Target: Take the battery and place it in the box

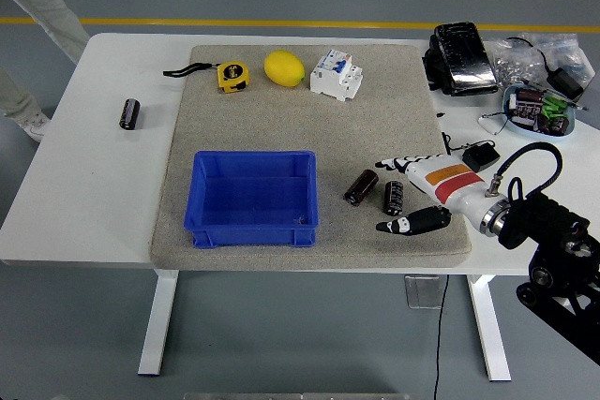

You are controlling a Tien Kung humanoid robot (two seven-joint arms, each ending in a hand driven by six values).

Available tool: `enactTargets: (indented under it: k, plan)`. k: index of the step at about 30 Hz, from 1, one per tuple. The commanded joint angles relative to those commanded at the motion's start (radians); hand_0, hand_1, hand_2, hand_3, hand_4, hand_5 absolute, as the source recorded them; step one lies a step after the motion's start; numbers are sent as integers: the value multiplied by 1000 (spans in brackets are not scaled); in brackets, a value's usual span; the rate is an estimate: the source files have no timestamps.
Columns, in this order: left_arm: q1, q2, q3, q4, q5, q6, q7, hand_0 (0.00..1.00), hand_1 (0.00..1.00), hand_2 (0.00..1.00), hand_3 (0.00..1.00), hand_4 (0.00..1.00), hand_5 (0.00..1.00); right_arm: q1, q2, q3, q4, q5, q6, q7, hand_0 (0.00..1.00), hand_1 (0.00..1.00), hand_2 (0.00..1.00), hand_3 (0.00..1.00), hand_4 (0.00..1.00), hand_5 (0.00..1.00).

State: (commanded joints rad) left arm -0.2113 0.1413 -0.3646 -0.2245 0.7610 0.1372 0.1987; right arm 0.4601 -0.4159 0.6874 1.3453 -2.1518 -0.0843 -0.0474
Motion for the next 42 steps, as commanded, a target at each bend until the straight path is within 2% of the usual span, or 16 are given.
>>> enactTargets:
  k: [2,3,8,9,14,15,20,21,38,39,42]
  plan:
    - [1,1,0,0,1,-1,0,734,728,798,642,649,528,8,4,-17,-11,-66,-2,-6,902,826,845,919,998,649]
    - [1,1,0,0,1,0,0,734,728,798,642,649,528,13,7,-28,-20,-82,-9,-11,980,828,847,911,998,644]
    - [1,0,-1,-1,3,0,0,734,728,798,642,649,528,34,15,-58,-50,-117,-29,-23,980,828,847,911,998,644]
    - [0,0,1,-1,1,0,0,734,728,800,642,649,528,39,16,-62,-56,-117,-32,-26,878,785,820,881,998,621]
    - [-3,-2,6,-1,-8,1,-3,734,728,800,642,649,528,62,21,-84,-83,-114,-56,-35,878,785,820,881,998,621]
    - [-4,-2,7,-1,-9,1,-3,734,728,800,642,649,529,65,22,-86,-86,-111,-59,-35,766,730,768,835,998,584]
    - [-7,-2,11,-2,-15,2,-4,734,728,800,642,649,529,81,31,-99,-112,-92,-67,-36,766,730,768,835,998,584]
    - [-7,-2,12,-2,-16,2,-4,734,728,800,642,649,529,84,33,-103,-117,-89,-67,-36,683,683,730,810,998,558]
    - [-11,-2,21,-4,-27,4,-6,735,728,800,642,648,528,118,63,-145,-210,-67,-102,-37,635,625,691,770,998,513]
    - [-11,-2,21,-4,-27,3,-6,734,728,800,641,649,529,119,64,-147,-215,-66,-106,-37,547,577,649,731,998,472]
    - [-12,-2,20,-4,-24,3,-6,734,728,800,641,649,529,119,69,-152,-225,-60,-121,-36,547,577,649,731,998,472]
